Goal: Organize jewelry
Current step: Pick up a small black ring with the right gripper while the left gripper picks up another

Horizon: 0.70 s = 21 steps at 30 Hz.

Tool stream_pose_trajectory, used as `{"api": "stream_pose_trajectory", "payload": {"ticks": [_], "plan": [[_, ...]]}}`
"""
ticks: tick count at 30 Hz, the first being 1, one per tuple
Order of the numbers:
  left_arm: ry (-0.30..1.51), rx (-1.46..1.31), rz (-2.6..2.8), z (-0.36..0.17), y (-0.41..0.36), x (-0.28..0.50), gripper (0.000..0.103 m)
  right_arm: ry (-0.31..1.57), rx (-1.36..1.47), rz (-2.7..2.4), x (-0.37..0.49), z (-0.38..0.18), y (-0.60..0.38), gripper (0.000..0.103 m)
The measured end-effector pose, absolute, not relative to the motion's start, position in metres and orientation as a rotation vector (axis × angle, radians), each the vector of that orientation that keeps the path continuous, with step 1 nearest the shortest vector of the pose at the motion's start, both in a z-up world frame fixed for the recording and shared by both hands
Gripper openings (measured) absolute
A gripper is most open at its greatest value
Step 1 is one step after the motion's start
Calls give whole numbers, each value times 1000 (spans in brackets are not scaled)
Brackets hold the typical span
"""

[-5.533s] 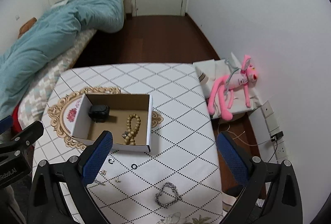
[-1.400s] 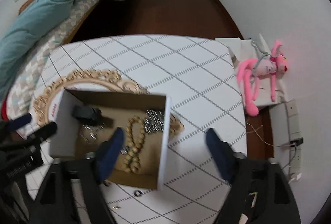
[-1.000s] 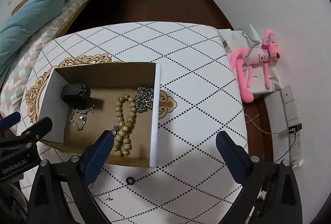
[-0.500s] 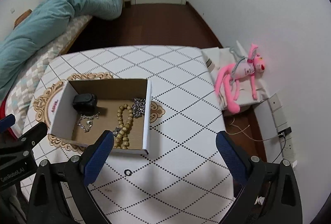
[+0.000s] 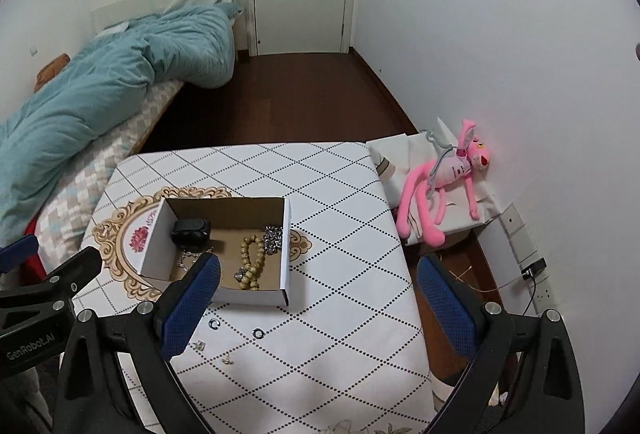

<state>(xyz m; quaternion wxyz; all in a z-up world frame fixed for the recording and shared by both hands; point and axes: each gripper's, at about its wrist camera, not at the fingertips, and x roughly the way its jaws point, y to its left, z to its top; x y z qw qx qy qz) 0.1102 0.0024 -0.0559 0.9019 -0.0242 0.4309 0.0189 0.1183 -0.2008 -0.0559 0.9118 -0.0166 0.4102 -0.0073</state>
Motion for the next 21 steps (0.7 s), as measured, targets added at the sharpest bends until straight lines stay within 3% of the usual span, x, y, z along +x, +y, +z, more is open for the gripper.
{"api": "stream_pose_trajectory", "payload": {"ticks": [8, 14, 16, 21], "plan": [[903, -47, 84, -66, 6, 109, 103, 879, 6, 11, 115, -61, -207, 100], [1002, -28, 131, -119, 15, 113, 103, 1013, 48, 51, 127, -124, -207, 99], [1042, -19, 148, -137, 17, 113, 103, 1060, 58, 66, 130, -150, -206, 84], [1147, -5, 173, -185, 23, 113, 103, 1158, 80, 119, 138, -209, -195, 68]]}}
